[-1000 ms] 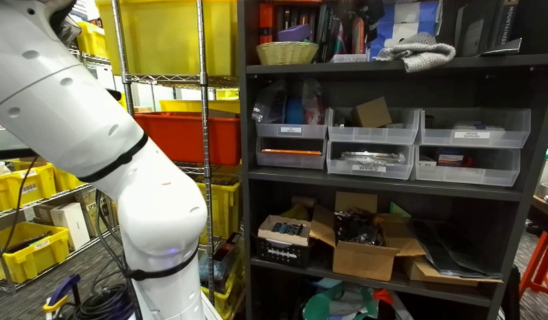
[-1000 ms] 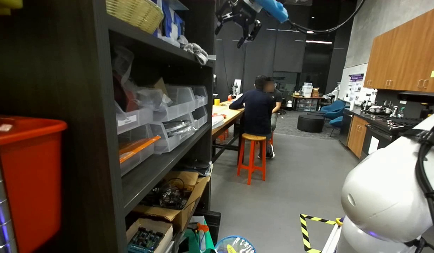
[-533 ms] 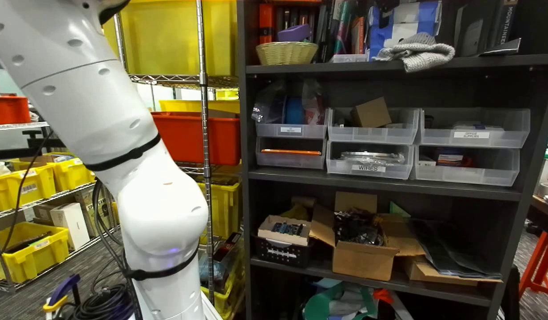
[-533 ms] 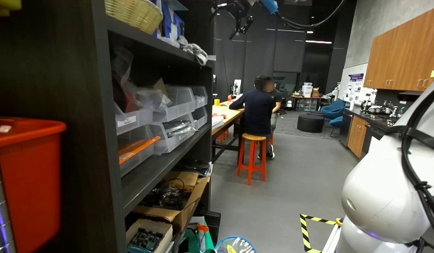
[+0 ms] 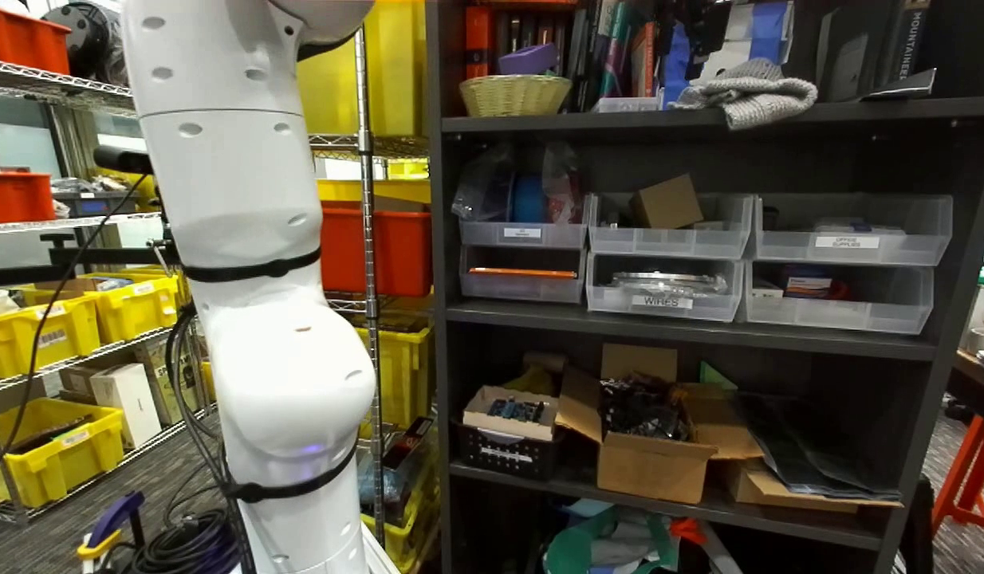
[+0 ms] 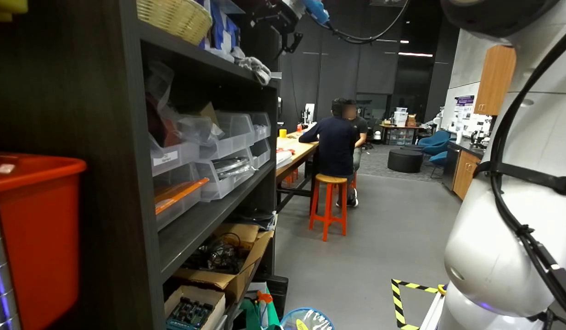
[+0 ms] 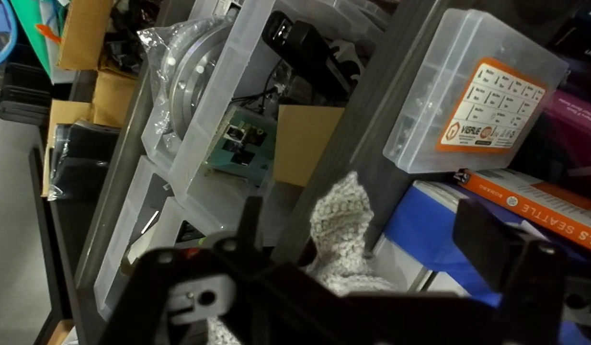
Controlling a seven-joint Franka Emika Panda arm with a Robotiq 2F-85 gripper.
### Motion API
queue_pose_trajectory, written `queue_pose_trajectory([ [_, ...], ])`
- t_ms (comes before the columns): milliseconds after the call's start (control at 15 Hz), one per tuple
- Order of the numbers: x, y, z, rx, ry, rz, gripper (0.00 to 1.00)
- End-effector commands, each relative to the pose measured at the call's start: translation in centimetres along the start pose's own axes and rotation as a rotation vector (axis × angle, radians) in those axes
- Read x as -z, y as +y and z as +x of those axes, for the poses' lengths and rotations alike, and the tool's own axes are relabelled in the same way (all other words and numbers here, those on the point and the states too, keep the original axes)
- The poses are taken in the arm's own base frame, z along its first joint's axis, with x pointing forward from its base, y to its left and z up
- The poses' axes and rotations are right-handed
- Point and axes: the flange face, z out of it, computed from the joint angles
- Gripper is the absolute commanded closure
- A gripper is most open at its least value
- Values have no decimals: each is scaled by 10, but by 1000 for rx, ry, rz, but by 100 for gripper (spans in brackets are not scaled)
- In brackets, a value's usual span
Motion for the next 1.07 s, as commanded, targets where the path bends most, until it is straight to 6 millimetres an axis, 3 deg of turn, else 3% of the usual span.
queue_pose_trajectory([
  [0,-1,-5,28,-58,-11,3,0],
  [467,-11,14,70,-179,21,9,0],
  [1000,-17,26,94,-248,36,0,0],
])
